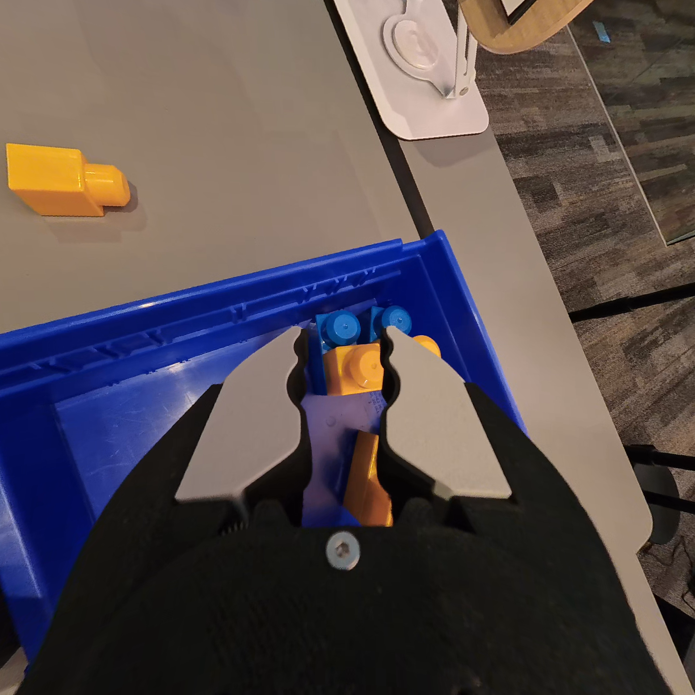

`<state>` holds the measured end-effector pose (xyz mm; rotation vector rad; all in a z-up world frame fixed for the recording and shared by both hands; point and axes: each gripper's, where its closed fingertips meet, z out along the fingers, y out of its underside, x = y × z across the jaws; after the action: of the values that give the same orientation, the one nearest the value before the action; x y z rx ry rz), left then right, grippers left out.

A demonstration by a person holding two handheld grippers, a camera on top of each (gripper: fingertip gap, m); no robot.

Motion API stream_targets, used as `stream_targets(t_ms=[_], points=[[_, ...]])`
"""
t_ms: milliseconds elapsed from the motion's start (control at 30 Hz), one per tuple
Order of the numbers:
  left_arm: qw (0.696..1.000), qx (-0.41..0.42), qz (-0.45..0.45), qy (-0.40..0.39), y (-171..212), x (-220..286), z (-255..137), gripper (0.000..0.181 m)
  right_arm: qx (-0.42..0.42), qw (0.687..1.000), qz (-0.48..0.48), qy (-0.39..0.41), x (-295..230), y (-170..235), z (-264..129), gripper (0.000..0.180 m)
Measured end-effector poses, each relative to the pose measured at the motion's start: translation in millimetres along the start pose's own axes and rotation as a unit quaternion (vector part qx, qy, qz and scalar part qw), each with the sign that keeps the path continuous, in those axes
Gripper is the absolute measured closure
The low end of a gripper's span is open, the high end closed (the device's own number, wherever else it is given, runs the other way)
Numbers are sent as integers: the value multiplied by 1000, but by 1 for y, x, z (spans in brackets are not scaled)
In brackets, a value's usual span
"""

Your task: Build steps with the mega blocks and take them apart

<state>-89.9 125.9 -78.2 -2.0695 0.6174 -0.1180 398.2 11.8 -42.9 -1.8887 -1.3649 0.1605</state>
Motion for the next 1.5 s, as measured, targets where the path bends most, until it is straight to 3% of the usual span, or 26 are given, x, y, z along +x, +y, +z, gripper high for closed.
stream_targets(t_ms=[367,600,733,867,1000,1133,1300,1433,1500], points=[[1000,-12,15,5,-3,3,-3,110,-13,1000,-1,-10,-3,3,6,142],[992,106,-50,40,-56,3,-51,111,-9,1000,-7,2,0,-2,4,142],[960,203,-129,143,-105,35,-95,110,31,998,-36,33,1,-41,-4,142],[920,249,-178,246,-137,88,-118,111,152,985,-69,53,-27,-140,-6,141],[871,254,-224,357,-153,152,-129,111,223,966,-89,92,-73,-221,27,116],[824,220,-249,459,-153,208,-135,111,256,941,-122,184,-98,-247,55,115],[788,190,-273,519,-149,237,-137,111,292,905,-156,266,-106,-257,45,117],[766,180,-282,549,-148,248,-141,111,307,884,-199,291,-115,-261,37,139],[766,185,-274,552,-148,249,-142,111,307,878,-210,302,-115,-261,34,141]])
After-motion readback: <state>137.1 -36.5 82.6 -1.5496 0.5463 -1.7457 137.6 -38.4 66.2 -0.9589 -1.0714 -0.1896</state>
